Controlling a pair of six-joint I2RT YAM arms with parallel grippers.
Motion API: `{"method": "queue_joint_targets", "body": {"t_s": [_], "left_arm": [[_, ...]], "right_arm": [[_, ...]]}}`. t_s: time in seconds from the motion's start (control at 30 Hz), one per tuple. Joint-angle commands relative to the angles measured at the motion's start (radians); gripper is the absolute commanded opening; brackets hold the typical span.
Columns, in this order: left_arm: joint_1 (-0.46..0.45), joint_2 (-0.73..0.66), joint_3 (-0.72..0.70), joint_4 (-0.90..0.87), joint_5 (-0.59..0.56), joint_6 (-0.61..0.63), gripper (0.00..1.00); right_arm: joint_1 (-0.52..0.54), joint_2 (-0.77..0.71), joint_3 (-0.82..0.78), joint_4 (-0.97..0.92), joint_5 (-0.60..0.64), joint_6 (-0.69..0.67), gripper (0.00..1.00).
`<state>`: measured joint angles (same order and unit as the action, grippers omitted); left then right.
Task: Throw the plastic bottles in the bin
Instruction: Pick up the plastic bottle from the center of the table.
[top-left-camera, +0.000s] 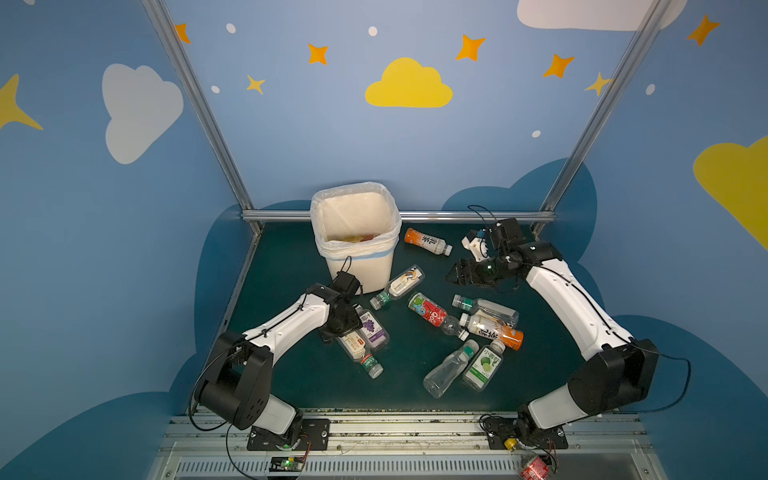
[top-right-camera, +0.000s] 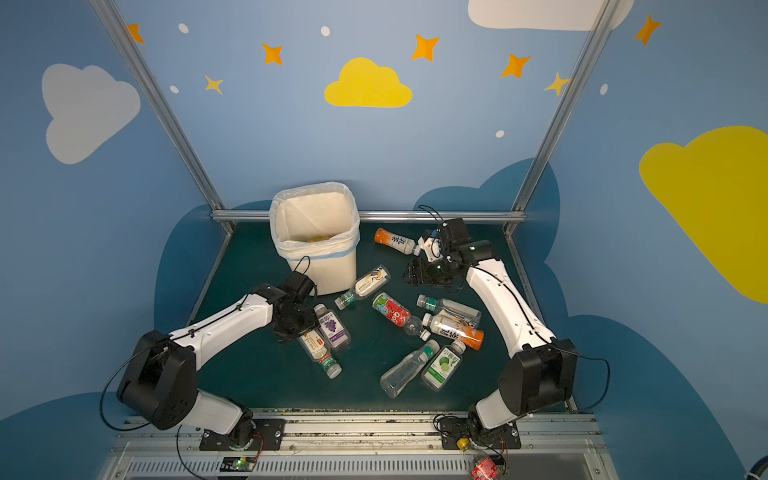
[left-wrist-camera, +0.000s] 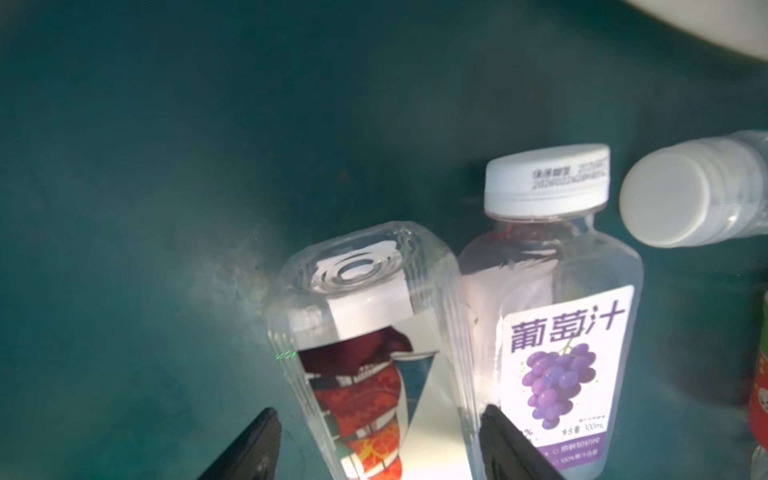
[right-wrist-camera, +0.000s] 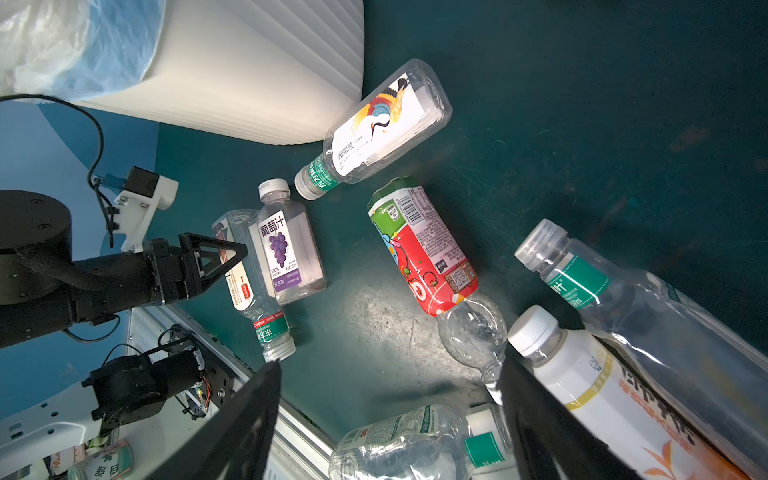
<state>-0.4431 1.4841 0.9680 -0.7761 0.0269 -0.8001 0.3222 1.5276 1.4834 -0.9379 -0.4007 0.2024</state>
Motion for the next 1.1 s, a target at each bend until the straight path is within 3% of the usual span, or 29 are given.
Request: {"method": "queue_joint_targets", "body": {"t_s": [0.0,0.53,0.8,1.07], "left_arm": [[0.004,-0.03,-0.026,0.049,-0.041,0.007,0.77],[0.005,-0.055,-0.158,0.182,-0.03,-0.008,0.76],[0.016,-0.073,-0.21,0.189,-0.036,-0.016,0.62],[0.056,-0.176,-0.262,0.145,-0.038,-0.009,0.53]], "right_arm": [[-0.005,0.002,0.015,-0.02,0.005,0.002,0.84],[-0.002,-0.023,0.012,-0.025,-0.012,0.052,0.83],[0.001,-0.045,-0.004,-0.034,-0.006,0.066,0.83],[0.009,-0.064,-0.018,-0.033,0.002,0.083,0.83]]}}
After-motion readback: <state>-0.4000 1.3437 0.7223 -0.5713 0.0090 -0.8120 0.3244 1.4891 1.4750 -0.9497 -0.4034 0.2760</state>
